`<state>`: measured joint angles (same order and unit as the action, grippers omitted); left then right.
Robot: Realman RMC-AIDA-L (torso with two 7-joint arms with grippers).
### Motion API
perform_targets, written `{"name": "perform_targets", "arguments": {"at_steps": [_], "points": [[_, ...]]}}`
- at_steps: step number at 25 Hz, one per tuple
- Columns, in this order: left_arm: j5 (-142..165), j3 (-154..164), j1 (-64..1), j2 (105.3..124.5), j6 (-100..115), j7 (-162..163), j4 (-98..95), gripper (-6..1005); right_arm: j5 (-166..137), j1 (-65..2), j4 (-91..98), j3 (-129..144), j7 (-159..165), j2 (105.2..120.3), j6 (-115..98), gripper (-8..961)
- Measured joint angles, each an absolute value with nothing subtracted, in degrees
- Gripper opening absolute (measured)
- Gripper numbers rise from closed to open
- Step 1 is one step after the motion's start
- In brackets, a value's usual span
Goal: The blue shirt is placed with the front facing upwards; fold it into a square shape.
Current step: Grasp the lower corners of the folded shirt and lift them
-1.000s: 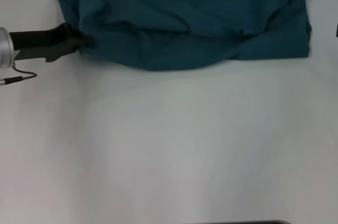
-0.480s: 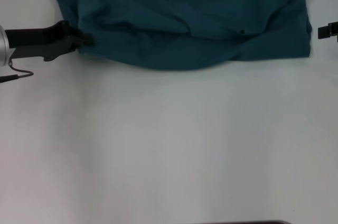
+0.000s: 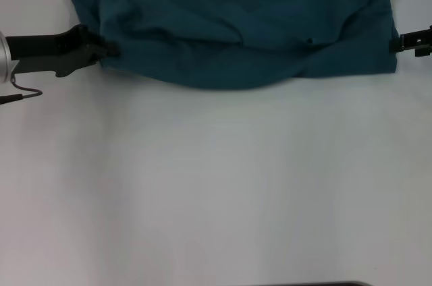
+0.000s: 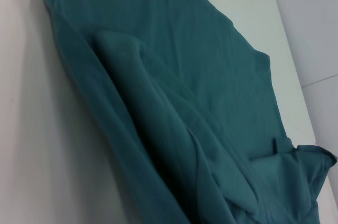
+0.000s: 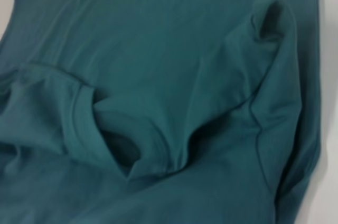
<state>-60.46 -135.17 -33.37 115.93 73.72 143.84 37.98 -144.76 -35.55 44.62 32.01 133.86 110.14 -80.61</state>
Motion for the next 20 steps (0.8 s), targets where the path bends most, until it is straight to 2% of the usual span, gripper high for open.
{"name": "perform_targets", "arguments": {"at_steps": [10, 20], "points": [[-60.6, -135.3, -33.3, 115.92, 73.3, 143.9, 38.0, 19, -144.9, -35.8, 42.7, 33.8, 133.9, 111.72, -75.3, 777], [-60.7, -135.3, -33.1, 115.87, 73.0, 143.9, 38.0, 20, -144.9, -37.0, 38.0, 34.0, 133.2, 111.88, -72.9, 778]]}}
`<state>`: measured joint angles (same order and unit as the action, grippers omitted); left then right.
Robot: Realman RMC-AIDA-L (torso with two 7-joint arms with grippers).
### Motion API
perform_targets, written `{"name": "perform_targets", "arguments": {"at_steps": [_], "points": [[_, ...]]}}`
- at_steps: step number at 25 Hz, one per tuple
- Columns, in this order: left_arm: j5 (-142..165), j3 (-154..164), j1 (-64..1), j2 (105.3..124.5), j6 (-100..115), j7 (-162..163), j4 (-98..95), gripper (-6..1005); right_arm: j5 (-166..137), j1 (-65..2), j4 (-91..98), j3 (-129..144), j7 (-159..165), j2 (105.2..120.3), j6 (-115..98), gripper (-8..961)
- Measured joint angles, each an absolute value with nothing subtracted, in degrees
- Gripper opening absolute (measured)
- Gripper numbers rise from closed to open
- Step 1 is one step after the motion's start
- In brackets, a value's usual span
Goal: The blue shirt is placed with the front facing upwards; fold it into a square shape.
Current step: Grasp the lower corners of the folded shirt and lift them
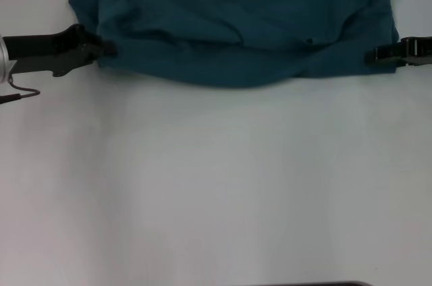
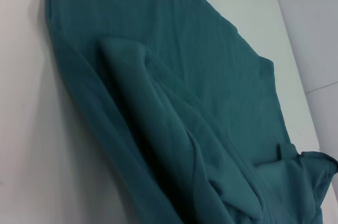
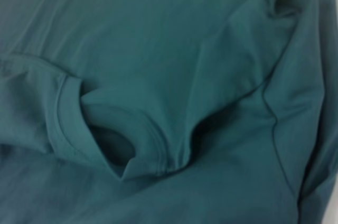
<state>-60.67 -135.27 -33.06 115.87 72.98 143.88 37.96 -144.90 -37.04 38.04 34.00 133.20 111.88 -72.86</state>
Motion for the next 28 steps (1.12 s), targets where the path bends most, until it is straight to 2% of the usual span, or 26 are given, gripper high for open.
{"name": "perform_targets", "arguments": {"at_steps": [15, 26, 28], "points": [[-60.7, -135.3, -33.6, 115.92, 72.9, 143.9, 38.0, 19, -144.9, -38.3, 37.0, 34.7, 133.1, 111.98, -72.6, 778], [-60.7, -135.3, -33.7, 115.93, 73.1, 143.9, 38.0, 19, -147.6, -38.0, 37.2, 35.4, 135.4, 111.36, -72.3, 677], [-60.8, -135.3, -33.6, 115.93, 73.0, 143.9, 38.0, 19, -147.6, -37.9, 37.4, 35.4, 135.4, 111.31, -72.3, 591]]}}
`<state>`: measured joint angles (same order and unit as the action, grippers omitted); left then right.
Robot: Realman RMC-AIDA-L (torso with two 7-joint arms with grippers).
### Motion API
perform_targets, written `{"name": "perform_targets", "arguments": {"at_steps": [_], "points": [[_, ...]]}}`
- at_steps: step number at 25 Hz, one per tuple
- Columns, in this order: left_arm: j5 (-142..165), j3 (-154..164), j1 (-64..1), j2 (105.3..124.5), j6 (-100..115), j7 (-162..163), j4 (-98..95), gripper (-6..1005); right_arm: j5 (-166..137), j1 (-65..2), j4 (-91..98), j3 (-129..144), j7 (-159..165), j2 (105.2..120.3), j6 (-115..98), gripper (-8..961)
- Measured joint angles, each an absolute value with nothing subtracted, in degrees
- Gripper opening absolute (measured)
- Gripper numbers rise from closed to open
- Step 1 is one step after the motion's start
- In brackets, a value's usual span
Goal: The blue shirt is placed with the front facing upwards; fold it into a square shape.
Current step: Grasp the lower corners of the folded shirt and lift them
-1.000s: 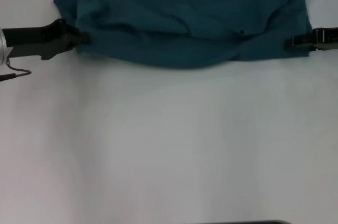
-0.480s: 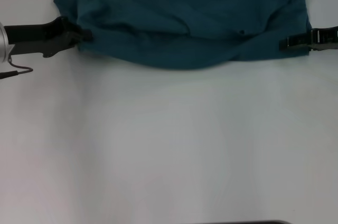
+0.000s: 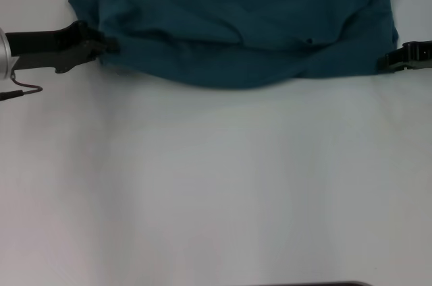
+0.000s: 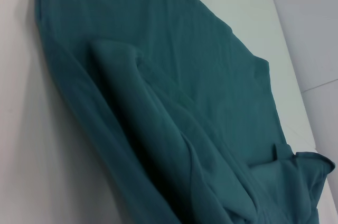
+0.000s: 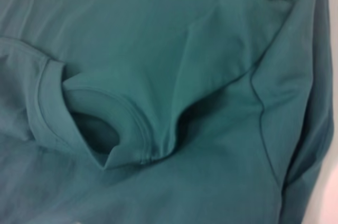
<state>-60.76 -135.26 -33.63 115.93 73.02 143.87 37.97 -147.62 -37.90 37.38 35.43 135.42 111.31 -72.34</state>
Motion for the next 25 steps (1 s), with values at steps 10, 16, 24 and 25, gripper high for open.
{"name": "perform_targets", "arguments": {"at_steps": [10, 16, 24, 25], "points": [[-60.5, -135.3, -34.1, 116.02, 73.5, 143.9, 38.0, 20, -147.7, -37.8, 37.9, 35.1, 135.6, 110.75, -73.7, 238], [-60.5, -135.3, -34.1, 116.02, 73.7, 143.9, 38.0, 19, -147.7, -37.8, 38.0, 35.4, 135.9, 110.62, -73.7, 2], [-58.9, -134.5, -33.7, 114.27, 82.2, 143.5, 38.1, 20, -150.0, -37.0, 43.1, 35.4, 136.6, 109.76, -83.6, 1], [-58.0, -134.4, -33.7, 113.87, 84.0, 143.4, 38.2, 20, -150.9, -36.8, 44.1, 35.3, 136.7, 109.74, -85.2, 1]]}}
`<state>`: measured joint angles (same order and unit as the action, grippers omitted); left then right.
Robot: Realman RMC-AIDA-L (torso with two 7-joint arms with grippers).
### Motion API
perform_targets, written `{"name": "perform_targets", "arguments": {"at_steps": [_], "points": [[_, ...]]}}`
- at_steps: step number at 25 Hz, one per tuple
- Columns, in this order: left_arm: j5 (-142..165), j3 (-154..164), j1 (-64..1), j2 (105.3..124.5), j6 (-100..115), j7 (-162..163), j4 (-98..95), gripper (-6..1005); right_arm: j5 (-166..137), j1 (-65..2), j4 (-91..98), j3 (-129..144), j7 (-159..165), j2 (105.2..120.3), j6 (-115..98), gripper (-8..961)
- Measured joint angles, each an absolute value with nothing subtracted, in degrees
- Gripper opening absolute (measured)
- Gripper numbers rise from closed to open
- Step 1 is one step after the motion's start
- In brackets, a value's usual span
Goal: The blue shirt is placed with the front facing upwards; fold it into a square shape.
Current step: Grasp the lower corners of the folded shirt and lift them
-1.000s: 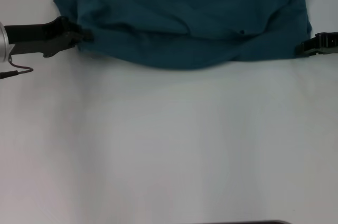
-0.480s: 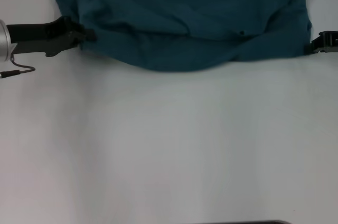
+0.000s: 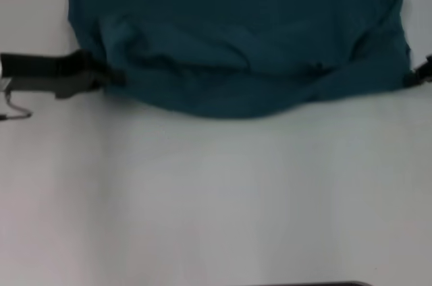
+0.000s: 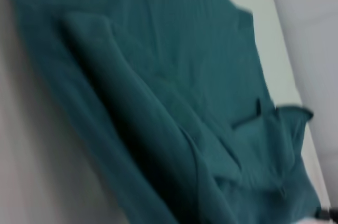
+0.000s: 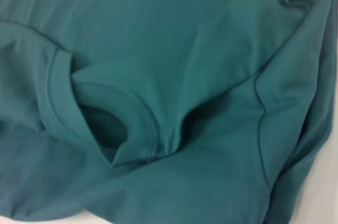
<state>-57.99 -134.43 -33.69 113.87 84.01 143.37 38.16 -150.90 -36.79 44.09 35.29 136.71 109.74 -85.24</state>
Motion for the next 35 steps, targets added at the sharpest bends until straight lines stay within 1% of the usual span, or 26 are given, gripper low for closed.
{"name": "perform_targets", "arguments": {"at_steps": [3, 6, 13, 20, 23, 28, 31, 35], "points": [[-55.4, -134.4, -33.1, 112.66, 89.3, 143.3, 39.0, 20, -153.5, -36.0, 47.1, 35.2, 137.5, 109.71, -90.0, 2], [-54.7, -134.4, -32.1, 112.38, 93.4, 143.2, 40.9, 20, -155.3, -35.3, 48.8, 35.4, 138.1, 109.96, -93.7, 2], [-51.6, -134.5, -29.9, 112.46, 101.5, 143.1, 43.9, 19, -157.7, -34.1, 51.5, 35.5, 138.1, 111.20, -100.0, 1], [-47.5, -134.5, -28.4, 113.53, 106.4, 141.9, 44.5, 19, -158.2, -32.0, 52.1, 35.5, 137.8, 112.42, -105.0, 1], [-47.1, -134.5, -27.8, 113.68, 107.5, 141.7, 44.8, 19, -158.2, -31.0, 52.3, 35.5, 137.7, 113.16, -106.9, 2], [-43.9, -134.5, -27.3, 113.68, 109.0, 141.5, 44.8, 20, -158.5, -28.8, 55.3, 35.7, 137.5, 115.09, -110.3, 2], [-42.0, -134.5, -27.1, 113.67, 109.8, 141.5, 44.8, 20, -158.9, -27.9, 57.5, 35.7, 137.7, 115.61, -112.1, 1], [-40.0, -134.4, -26.7, 113.65, 110.6, 141.5, 44.8, 19, -158.9, -27.0, 58.4, 36.0, 137.9, 115.73, -113.6, 1]]}}
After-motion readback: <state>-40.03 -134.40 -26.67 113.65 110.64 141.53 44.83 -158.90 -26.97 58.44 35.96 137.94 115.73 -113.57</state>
